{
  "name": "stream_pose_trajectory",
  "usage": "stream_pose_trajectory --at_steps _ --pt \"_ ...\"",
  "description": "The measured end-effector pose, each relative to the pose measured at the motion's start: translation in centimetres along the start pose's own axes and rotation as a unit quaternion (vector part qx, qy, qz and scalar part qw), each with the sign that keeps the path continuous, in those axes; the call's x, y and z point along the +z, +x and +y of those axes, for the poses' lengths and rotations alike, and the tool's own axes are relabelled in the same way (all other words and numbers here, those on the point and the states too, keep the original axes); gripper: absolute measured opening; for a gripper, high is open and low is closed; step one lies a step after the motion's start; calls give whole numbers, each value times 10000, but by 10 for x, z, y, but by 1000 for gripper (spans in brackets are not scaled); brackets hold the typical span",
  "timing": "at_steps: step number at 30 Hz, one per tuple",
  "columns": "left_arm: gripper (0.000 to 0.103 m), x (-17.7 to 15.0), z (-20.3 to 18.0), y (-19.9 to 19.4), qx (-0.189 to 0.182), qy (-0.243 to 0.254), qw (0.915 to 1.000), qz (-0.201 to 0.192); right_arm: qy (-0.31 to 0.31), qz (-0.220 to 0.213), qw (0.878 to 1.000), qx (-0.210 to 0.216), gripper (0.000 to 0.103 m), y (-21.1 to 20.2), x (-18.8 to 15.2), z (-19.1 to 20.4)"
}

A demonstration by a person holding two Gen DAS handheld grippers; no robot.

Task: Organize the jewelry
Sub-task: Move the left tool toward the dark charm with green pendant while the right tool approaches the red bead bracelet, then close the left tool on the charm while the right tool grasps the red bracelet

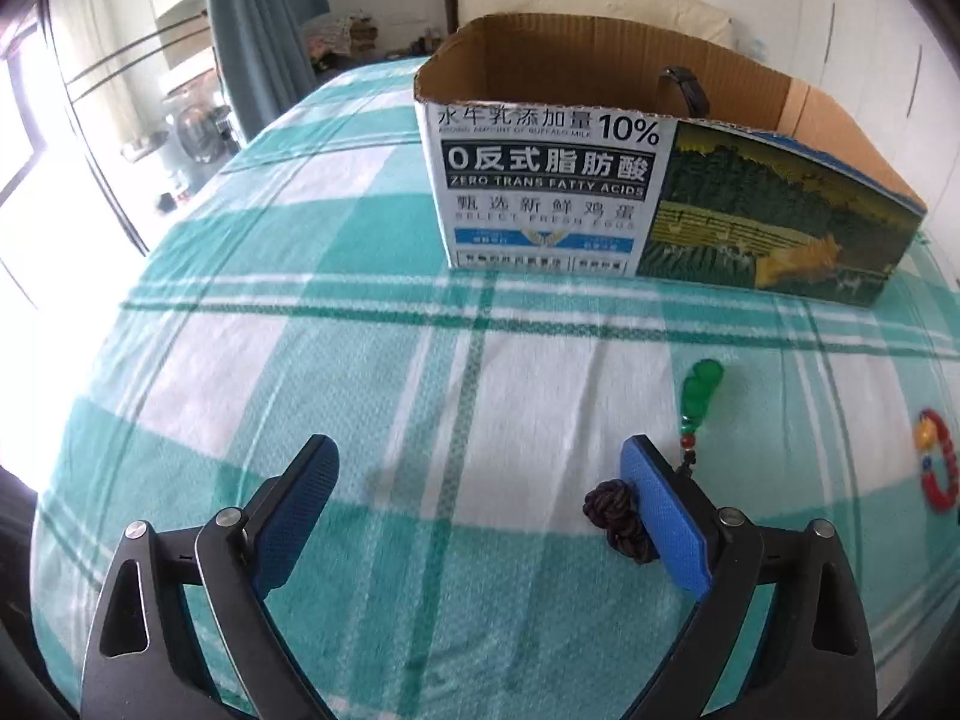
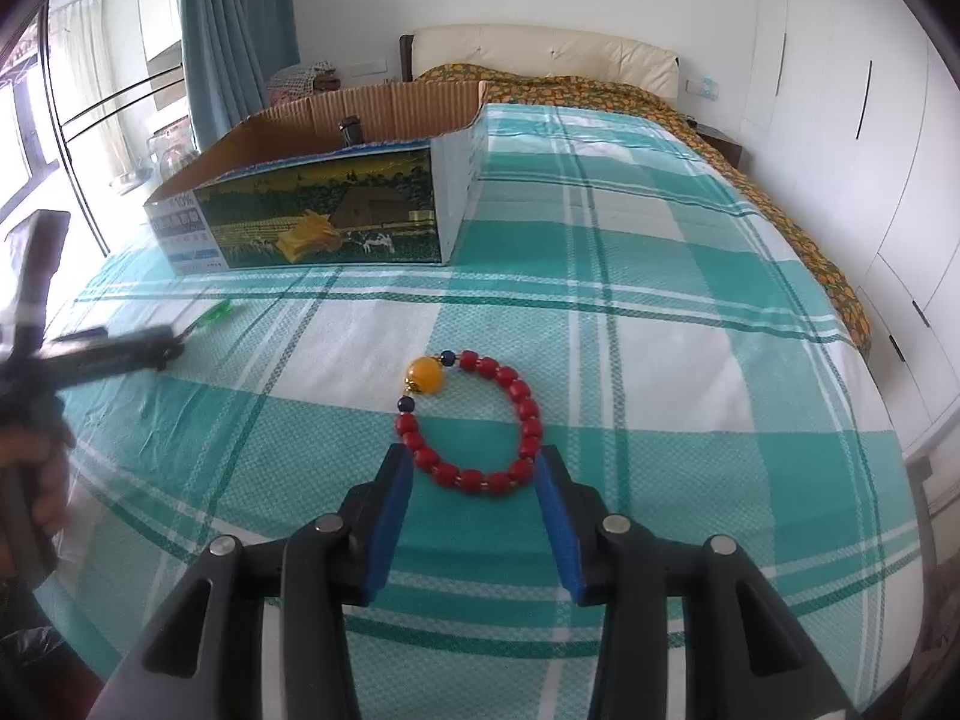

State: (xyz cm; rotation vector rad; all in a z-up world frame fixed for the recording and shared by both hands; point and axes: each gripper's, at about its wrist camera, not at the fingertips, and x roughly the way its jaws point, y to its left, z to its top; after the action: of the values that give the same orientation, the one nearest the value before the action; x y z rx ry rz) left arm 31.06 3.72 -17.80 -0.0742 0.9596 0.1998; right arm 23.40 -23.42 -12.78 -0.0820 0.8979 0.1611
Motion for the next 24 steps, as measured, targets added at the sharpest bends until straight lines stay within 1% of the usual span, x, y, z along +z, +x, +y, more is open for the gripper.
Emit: stream_pose_trajectory --at_steps 4,8,12,14,17,20,22,24 --pt "96 -12 11 -10 -760 25 9971 -36 -51 -197 9995 237 44 -9 5 4" --pt "97 -18 7 -16 -1429 337 9891 -53 -136 -244 9983 513 44 -5 11 9" --pt "97 -16 -7 -20 -1821 545 9818 -18 -199 -181 9977 621 44 5 16 13" --pt "97 -13 -5 -20 -1992 552 9784 -9 -337 -125 9971 669 44 11 17 19" --pt "96 -18 -6 -26 -2376 523 9700 8 -544 27 9970 549 44 24 18 27" --pt "96 -20 -12 -26 -2347 739 9692 -13 -413 129 9983 380 44 39 22 27" --pt "94 -21 -19 -26 -2273 911 9695 -62 -354 178 9988 282 44 48 26 29" --pt "84 -22 -27 -26 -2186 1034 9702 -124 -340 145 9992 179 44 54 29 32"
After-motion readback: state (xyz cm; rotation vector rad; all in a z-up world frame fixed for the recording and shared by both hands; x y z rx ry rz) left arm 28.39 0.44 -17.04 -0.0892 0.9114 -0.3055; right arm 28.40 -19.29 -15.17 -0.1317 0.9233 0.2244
